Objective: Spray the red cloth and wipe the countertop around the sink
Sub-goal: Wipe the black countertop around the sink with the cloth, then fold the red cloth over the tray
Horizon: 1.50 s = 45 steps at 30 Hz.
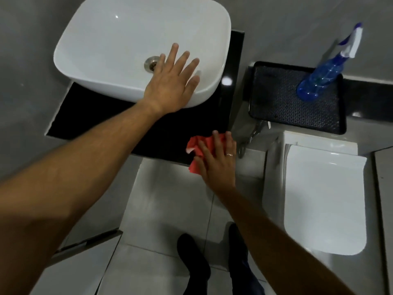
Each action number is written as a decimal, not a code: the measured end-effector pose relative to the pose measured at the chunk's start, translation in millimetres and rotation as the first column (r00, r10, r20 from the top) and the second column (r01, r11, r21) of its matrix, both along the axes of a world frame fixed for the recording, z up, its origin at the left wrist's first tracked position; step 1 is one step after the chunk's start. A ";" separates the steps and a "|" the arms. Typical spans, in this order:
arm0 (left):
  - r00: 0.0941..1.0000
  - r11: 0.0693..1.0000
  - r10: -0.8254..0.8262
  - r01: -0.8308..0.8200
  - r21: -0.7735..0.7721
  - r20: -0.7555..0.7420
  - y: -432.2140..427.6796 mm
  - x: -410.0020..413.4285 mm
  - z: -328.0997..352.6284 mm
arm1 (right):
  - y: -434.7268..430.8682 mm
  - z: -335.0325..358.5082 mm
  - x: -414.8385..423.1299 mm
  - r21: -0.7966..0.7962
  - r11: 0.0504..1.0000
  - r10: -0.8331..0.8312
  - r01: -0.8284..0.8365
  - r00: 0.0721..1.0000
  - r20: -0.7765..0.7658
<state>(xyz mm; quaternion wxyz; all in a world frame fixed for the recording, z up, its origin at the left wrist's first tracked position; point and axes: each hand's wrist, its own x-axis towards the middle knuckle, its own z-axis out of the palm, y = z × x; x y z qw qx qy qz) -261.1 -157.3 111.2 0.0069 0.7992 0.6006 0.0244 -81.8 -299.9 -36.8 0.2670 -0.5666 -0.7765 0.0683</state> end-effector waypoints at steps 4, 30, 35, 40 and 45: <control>0.999 1.000 -0.002 0.002 -0.001 -0.037 0.2 -0.4 -3.5 | -4.7 11.1 -14.7 -0.354 0.904 -0.384 0.241 0.822 -0.421; 0.320 0.812 0.518 0.107 -0.573 0.793 80.1 165.1 25.0 | 223.0 116.1 117.9 -0.144 0.981 -0.006 -0.127 0.729 -0.685; 0.044 0.702 0.685 0.227 -0.675 0.727 115.5 205.8 -13.9 | 235.8 106.7 157.8 -0.169 0.961 0.103 -0.220 0.850 -0.517; -0.095 0.639 0.766 0.228 -0.735 0.636 133.1 230.1 -47.2 | 240.2 82.4 200.1 -0.436 0.890 -0.330 -0.131 0.475 -0.816; -0.002 0.582 0.806 0.182 -0.792 0.592 152.2 252.9 -71.7 | 257.4 51.1 224.7 -0.689 0.686 -0.628 -0.235 0.285 -0.724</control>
